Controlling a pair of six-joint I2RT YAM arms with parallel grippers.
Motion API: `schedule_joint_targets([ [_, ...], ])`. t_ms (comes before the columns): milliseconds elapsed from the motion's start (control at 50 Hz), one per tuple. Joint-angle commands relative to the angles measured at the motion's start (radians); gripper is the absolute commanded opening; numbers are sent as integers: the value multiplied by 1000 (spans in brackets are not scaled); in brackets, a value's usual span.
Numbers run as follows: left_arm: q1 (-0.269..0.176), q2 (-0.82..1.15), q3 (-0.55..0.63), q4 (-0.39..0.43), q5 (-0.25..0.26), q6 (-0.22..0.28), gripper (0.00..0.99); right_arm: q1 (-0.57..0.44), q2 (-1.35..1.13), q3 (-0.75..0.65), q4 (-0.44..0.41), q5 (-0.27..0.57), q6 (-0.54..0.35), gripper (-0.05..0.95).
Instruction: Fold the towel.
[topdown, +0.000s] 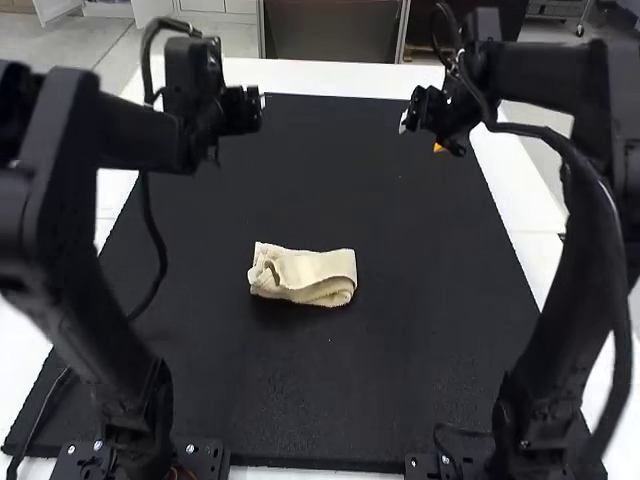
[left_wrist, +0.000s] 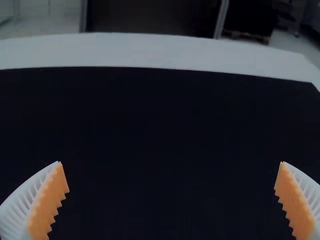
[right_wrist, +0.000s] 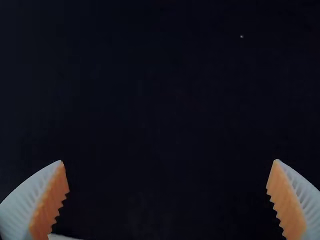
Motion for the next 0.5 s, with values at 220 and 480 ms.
schedule_joint_targets([
  [220,-7,-283,-85,-46,-74,28,967,-30,-229,-156,11,60,-8,918],
  [480,-9,-513,-180,-60,-124,72,967,-33,-415,-294,133,99,4,907],
])
